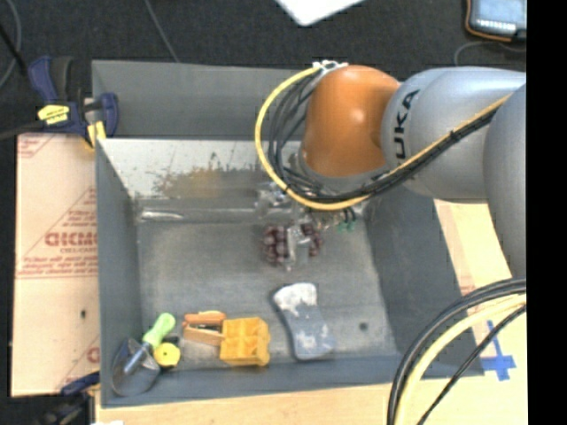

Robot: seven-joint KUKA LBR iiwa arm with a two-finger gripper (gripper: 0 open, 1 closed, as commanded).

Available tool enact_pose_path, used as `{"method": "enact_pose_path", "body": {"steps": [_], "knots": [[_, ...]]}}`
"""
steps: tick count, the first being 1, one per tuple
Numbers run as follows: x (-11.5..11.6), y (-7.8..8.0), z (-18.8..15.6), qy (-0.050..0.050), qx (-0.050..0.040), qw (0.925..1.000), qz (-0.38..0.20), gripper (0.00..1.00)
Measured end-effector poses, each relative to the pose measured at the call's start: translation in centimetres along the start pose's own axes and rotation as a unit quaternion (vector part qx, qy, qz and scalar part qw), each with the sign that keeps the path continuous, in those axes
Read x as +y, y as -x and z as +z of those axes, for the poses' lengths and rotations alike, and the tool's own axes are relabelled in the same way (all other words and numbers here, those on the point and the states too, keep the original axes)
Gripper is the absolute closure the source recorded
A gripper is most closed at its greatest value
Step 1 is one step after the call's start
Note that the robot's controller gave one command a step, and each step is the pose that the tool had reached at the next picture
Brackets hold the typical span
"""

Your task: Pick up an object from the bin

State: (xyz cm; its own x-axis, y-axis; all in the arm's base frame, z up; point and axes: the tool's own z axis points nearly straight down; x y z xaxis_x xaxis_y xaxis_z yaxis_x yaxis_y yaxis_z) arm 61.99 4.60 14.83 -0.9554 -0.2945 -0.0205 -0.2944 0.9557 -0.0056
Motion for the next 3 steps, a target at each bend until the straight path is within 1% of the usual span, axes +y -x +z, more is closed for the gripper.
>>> {"method": "enact_pose_path", "body": {"steps": [1, 2, 3], "knots": [[-2.8, -1.5, 5.6, 0.003, 0.0018, 0.9996, -0.029, 0.00], [-3.9, -2.2, 7.8, 0.000, -0.0003, 0.9978, -0.066, 1.00], [-3.9, -2.2, 7.8, 0.000, -0.0004, 0.9979, -0.065, 1.00]]}}
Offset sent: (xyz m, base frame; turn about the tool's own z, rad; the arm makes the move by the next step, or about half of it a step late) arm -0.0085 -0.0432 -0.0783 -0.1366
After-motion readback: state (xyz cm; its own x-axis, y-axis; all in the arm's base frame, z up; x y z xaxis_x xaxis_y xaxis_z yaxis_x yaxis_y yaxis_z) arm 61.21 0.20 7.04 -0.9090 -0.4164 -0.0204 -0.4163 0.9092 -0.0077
